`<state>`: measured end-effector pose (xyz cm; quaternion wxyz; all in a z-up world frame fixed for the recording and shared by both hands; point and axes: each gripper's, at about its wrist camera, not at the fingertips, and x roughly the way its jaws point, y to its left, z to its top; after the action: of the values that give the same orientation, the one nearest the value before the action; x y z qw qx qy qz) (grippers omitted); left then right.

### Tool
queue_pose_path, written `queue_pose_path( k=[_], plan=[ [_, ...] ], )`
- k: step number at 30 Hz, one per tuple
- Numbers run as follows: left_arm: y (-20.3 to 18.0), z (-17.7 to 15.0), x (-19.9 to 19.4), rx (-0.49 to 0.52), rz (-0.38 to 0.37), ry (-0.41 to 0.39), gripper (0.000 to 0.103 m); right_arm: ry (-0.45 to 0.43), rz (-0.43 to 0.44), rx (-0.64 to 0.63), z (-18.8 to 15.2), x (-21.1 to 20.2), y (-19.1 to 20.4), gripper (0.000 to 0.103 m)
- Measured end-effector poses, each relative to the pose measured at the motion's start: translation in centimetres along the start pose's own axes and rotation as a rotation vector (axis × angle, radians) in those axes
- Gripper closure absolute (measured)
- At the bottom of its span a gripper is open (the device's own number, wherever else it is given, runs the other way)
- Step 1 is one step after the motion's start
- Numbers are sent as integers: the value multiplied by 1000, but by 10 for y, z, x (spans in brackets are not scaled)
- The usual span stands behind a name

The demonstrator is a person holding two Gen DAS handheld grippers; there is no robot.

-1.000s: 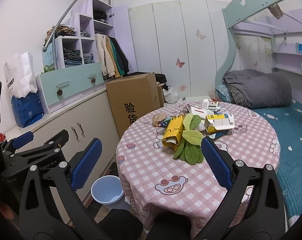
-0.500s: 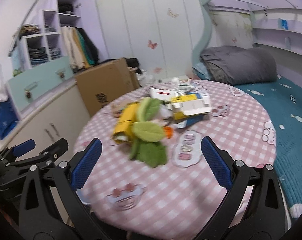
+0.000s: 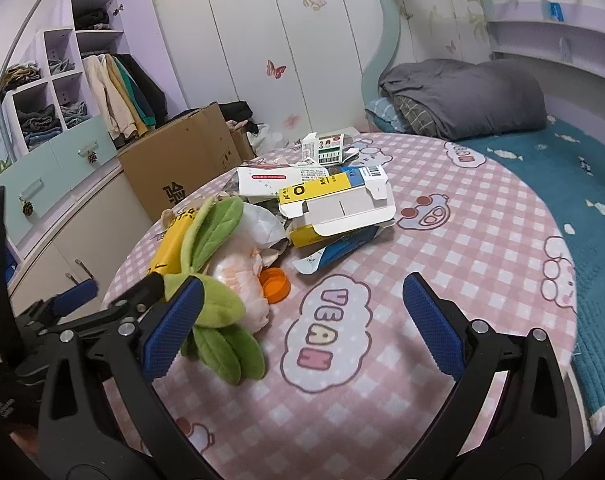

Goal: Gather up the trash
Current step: 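Grasp the yellow bag with the left tool while the right tool grasps the green leaf toy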

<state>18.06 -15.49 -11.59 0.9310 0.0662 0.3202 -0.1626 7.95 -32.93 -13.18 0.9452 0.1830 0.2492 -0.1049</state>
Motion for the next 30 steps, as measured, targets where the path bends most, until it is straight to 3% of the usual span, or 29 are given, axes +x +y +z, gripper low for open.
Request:
queue_pose_path(
  k=[2, 4, 5, 9, 14, 19, 22, 24, 26, 30],
  plan=[
    [-1, 2, 12, 2, -18, 25, 7, 12, 10, -1, 2, 6, 1, 6],
    [1, 1, 17, -1, -55, 50, 34, 23, 20, -5, 2, 10, 3, 6],
    [2, 0, 19, -14, -76, 54, 53, 28, 28, -6, 3, 11, 5, 6],
    [10, -2, 13, -39, -112, 29, 72, 37, 39, -29, 3, 13, 16, 6],
    [25, -5, -9, -83, -78, -30, 76, 53, 50, -66, 1, 16, 34, 6],
    [39, -9, -34, -93, -35, -93, 77, 60, 41, -155, -2, 20, 63, 22],
    [48, -11, -42, -100, -36, -102, 77, 102, 34, -205, -6, 30, 77, 38],
    [53, -12, -45, -108, -38, -101, 77, 127, 19, -233, -11, 38, 83, 61],
    [58, -14, -48, -115, -38, -100, 77, 133, -14, -255, -13, 42, 86, 76],
    [69, -20, -53, -134, -44, -103, 77, 121, -9, -242, -14, 34, 82, 93]
  ],
)
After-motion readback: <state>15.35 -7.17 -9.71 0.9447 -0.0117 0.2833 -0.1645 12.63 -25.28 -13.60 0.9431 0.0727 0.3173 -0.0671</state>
